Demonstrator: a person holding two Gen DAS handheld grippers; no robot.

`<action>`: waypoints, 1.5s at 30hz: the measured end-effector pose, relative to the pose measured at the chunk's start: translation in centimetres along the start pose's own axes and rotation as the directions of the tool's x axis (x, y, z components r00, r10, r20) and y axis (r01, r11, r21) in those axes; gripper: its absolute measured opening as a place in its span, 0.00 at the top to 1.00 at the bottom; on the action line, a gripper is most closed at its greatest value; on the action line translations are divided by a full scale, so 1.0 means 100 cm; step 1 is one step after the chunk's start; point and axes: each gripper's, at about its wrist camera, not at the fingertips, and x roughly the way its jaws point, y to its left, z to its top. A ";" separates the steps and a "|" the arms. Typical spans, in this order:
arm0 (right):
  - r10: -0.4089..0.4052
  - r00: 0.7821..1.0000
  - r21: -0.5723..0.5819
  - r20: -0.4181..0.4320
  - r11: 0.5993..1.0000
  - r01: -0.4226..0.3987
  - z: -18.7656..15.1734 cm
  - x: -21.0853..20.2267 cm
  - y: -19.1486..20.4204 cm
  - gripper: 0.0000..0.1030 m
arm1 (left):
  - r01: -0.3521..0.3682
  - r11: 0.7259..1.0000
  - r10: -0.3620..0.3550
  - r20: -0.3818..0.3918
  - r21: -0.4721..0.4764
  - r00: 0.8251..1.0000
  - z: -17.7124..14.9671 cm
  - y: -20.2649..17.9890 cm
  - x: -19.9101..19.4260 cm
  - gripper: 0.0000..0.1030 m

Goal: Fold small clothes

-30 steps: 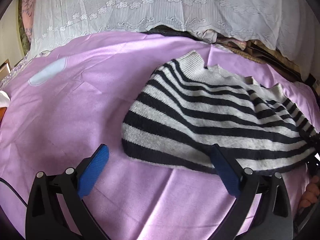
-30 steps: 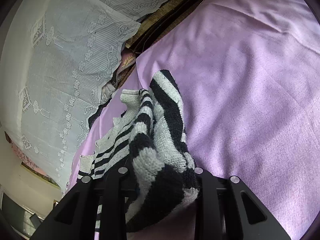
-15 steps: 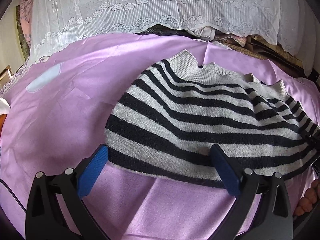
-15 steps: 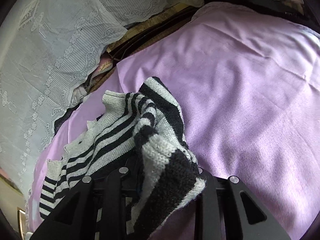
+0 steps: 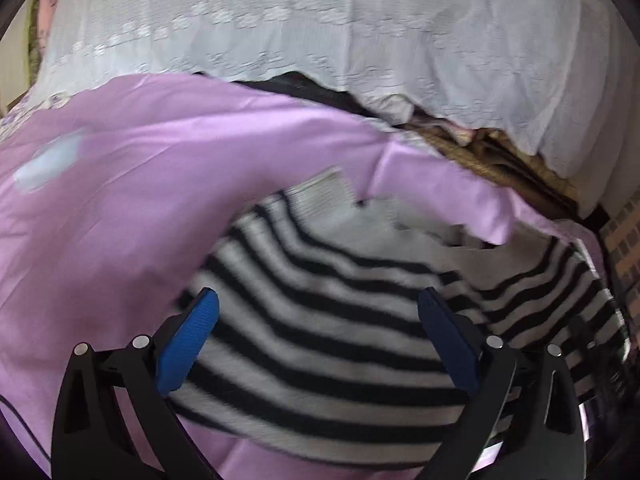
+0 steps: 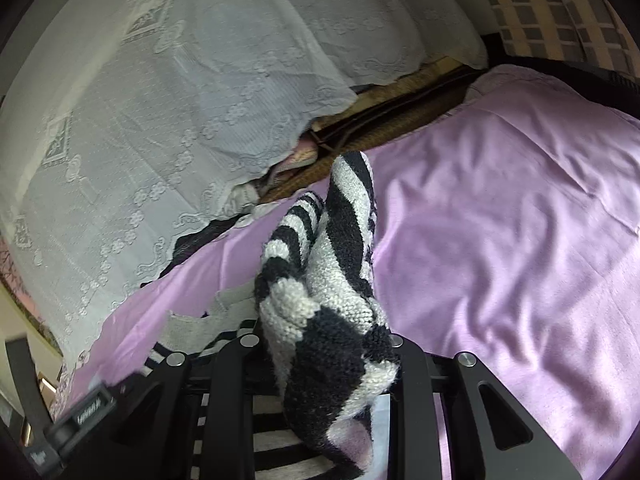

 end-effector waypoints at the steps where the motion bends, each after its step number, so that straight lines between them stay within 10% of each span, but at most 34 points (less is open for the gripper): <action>1: 0.006 1.000 -0.009 0.000 1.000 -0.006 0.000 -0.001 0.003 0.76 | 0.019 1.000 -0.019 0.005 0.017 1.000 0.002 -0.013 -0.001 0.06; 8: 0.064 0.998 -0.036 -0.028 0.997 -0.065 -0.003 -0.004 0.019 0.76 | -0.056 0.972 0.053 0.017 0.229 0.998 -0.011 -0.074 0.014 0.06; 30: 0.251 0.960 -0.152 -0.123 0.951 -0.268 -0.036 0.006 0.152 0.77 | -0.006 1.000 0.005 0.098 0.000 0.995 0.046 0.032 -0.003 0.17; 40: 0.315 0.921 -0.131 -0.229 0.927 -0.350 -0.055 0.032 0.177 0.78 | 0.111 0.991 -0.108 0.034 -0.080 0.994 0.059 0.078 0.005 0.18; 45: 0.328 0.926 -0.105 -0.184 0.931 -0.351 -0.031 0.020 0.158 0.78 | 0.266 0.946 -0.285 -0.084 -0.184 0.955 0.062 0.090 0.007 0.18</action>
